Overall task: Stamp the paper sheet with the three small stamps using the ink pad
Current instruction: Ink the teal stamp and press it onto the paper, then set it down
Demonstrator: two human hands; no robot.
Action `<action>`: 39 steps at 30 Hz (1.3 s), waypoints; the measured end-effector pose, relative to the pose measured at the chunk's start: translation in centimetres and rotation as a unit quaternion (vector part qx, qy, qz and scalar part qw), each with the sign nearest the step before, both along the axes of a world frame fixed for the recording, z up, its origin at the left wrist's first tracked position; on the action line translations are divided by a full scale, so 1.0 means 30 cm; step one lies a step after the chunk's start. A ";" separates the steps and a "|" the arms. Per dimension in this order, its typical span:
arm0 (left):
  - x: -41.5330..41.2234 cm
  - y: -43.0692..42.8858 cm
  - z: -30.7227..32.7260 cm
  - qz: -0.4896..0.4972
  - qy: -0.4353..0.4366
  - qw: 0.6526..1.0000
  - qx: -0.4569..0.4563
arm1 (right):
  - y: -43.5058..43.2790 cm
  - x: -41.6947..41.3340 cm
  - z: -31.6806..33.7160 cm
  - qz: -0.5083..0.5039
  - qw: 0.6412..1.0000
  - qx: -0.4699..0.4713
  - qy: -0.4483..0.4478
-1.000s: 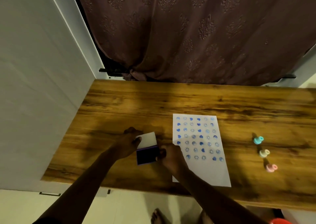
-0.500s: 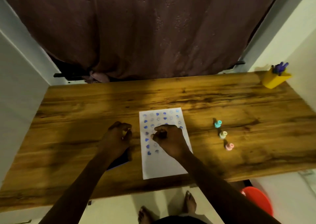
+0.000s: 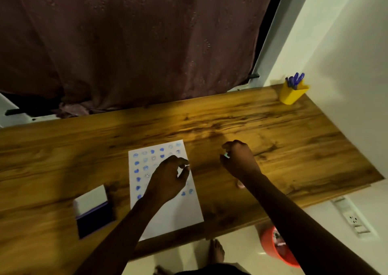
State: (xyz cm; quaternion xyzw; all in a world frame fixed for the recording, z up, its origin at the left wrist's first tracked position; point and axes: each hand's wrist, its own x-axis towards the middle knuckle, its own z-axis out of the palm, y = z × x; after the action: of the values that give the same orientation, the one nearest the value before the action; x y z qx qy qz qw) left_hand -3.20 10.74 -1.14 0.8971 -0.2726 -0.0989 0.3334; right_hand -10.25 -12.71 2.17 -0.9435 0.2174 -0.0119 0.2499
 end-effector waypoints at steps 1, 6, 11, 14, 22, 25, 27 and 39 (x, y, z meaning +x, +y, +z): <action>-0.009 -0.030 -0.001 -0.006 0.004 1.000 -0.002 | -0.034 0.000 -0.016 -0.004 1.000 -0.004 0.010; -0.035 -0.138 -0.017 -0.023 0.020 1.000 0.004 | -0.131 0.017 -0.082 -0.005 0.998 -0.035 0.058; -0.061 -0.189 -0.028 -0.016 0.036 0.999 0.011 | -0.171 0.046 -0.116 0.011 0.996 -0.017 0.089; -0.064 -0.202 -0.033 -0.011 0.034 0.999 0.007 | -0.187 0.057 -0.125 0.025 0.996 -0.002 0.091; -0.035 -0.201 0.002 0.037 0.120 0.986 -0.106 | -0.126 0.086 -0.021 -0.051 0.966 0.250 -0.051; -0.031 -0.184 0.047 0.059 0.138 0.973 -0.177 | -0.050 0.077 0.042 -0.074 0.908 0.410 -0.053; -0.033 -0.162 0.070 0.064 0.156 0.956 -0.239 | 0.005 0.069 0.075 -0.051 0.884 0.462 -0.044; -0.049 0.164 0.106 0.196 0.226 0.880 -0.369 | 0.223 0.098 0.137 0.075 0.880 0.469 -0.004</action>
State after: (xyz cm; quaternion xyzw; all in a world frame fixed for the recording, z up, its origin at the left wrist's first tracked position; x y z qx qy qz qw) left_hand -4.68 15.65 2.05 0.6974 -0.0253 -0.1243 0.7053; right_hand -7.30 -6.01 6.30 -0.7290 0.1255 0.1068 0.6644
